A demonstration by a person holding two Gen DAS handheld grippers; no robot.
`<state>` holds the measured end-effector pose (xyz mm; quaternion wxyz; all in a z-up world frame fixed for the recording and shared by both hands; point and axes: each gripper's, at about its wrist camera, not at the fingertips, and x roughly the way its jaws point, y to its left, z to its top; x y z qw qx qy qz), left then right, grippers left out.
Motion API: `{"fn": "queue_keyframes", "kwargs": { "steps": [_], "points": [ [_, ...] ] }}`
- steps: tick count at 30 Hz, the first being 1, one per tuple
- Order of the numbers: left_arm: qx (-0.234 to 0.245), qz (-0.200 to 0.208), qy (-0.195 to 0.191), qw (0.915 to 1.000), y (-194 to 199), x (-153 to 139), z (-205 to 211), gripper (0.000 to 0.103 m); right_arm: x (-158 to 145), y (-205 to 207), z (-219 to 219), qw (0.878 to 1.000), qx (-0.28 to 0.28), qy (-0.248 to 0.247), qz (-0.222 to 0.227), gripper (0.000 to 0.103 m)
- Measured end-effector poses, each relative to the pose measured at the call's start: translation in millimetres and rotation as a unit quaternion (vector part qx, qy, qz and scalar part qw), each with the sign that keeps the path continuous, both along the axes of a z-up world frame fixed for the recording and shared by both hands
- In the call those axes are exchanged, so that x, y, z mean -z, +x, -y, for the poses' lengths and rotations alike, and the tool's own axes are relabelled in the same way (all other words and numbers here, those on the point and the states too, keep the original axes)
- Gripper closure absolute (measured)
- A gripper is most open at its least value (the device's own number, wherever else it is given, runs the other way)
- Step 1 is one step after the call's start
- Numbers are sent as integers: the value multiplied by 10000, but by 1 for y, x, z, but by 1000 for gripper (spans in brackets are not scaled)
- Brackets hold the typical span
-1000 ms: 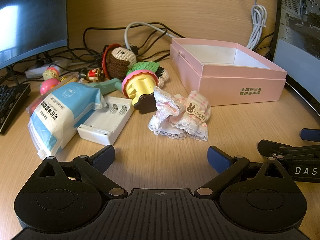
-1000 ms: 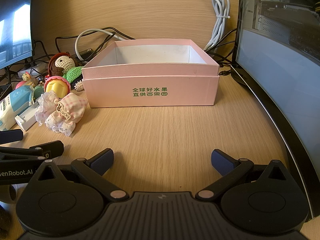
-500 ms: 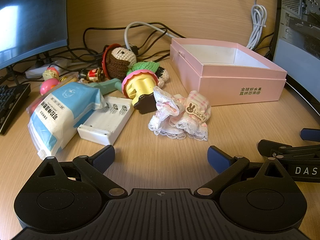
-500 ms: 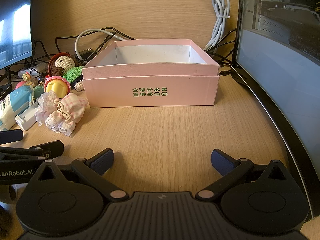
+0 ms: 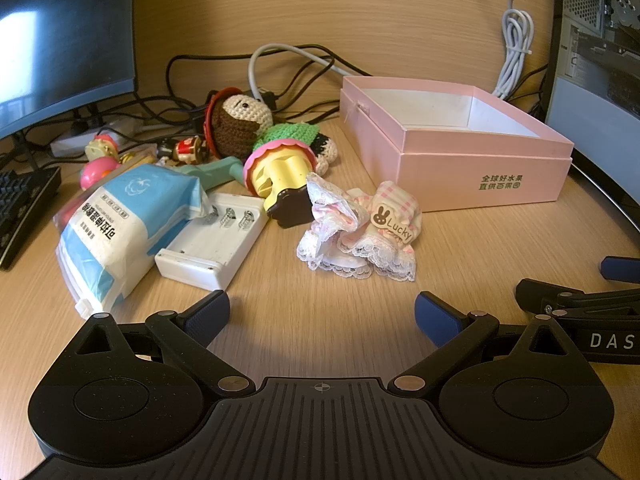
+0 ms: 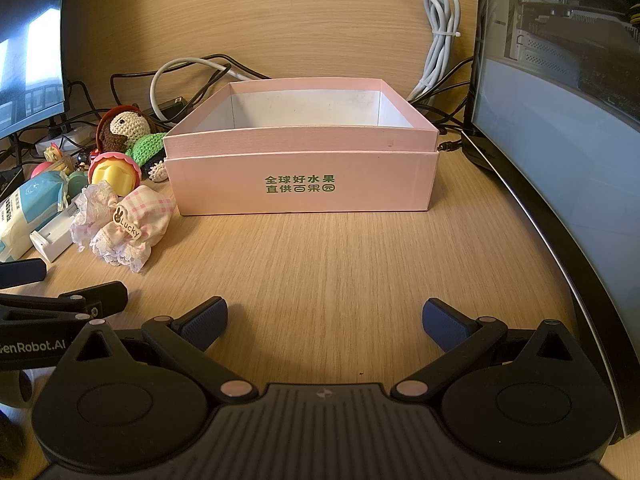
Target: Organize objects
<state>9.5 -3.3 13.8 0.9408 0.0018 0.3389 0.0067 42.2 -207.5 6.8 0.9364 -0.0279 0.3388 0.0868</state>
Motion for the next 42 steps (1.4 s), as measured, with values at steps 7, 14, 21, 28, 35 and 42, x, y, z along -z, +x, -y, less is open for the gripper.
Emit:
{"fn": "queue_keyframes", "kwargs": {
  "steps": [7,14,21,28,35,42],
  "points": [
    [-4,0,2,10000,1,-1,0,1,0,0,0,10000,0,0,0,0],
    [-9,0,5,10000,2,-3,1,1,0,0,0,10000,0,0,0,0],
    [-15,-1,7,10000,3,-4,1,1,0,0,0,10000,0,0,0,0],
    [-19,-2,6,10000,4,-6,2,1,-1,0,0,10000,0,0,0,0],
    [-24,2,11,10000,5,-7,2,1,-1,0,0,10000,0,0,0,0],
    [-101,1,46,9999,1,-11,4,1,-1,0,-1,10000,1,1,0,0]
  ]
}}
